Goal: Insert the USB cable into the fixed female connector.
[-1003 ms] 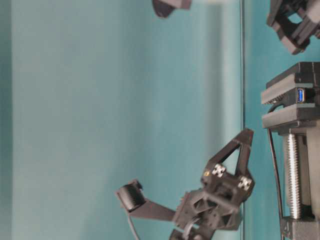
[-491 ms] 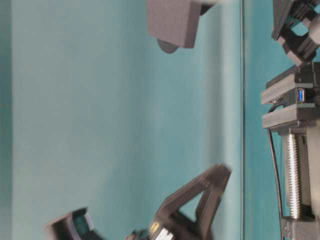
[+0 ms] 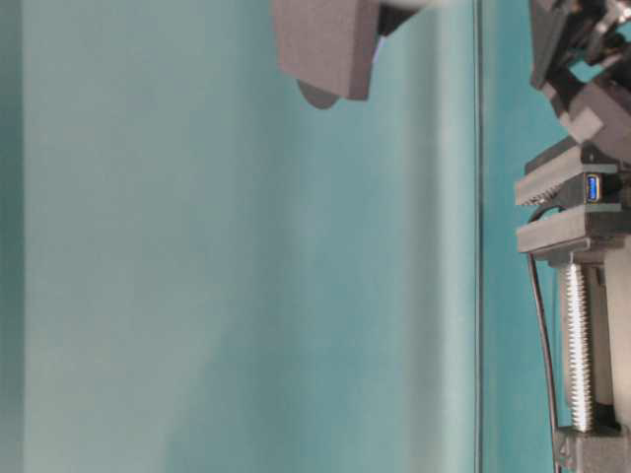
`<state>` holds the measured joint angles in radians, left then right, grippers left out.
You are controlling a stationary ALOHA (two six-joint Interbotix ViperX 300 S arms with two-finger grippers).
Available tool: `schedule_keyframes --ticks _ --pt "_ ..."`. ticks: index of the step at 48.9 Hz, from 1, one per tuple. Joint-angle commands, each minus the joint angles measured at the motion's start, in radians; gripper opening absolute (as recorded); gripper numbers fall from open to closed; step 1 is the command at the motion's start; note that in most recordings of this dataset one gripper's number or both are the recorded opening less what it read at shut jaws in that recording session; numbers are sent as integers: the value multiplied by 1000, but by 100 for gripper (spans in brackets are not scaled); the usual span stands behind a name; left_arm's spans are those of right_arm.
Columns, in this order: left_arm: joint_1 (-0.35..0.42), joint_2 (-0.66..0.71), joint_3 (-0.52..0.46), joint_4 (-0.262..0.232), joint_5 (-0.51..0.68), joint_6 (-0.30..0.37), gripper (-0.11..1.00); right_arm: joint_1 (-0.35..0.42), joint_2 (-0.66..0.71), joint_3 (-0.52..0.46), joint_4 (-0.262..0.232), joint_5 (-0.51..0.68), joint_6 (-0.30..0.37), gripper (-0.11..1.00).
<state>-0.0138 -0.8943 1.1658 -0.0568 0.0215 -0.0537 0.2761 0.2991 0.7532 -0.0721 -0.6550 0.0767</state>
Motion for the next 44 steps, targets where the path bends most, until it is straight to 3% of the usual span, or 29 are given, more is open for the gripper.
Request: schedule_keyframes --ticks 1,6,11,36,44 --pt "-3 -176 69 -2 20 -11 95 -5 0 -21 17 -34 2 76" --pt "-2 -318 137 -5 46 -14 95 -8 23 -31 48 -43 2 76" --pt "3 -364 181 -3 51 -17 95 -9 41 -40 63 -44 2 76" --pt "6 -308 272 -3 -44 -17 94 -2 74 -61 71 -25 5 76" --pt "40 -308 305 -2 -48 -18 94 12 74 -60 71 2 37 76"
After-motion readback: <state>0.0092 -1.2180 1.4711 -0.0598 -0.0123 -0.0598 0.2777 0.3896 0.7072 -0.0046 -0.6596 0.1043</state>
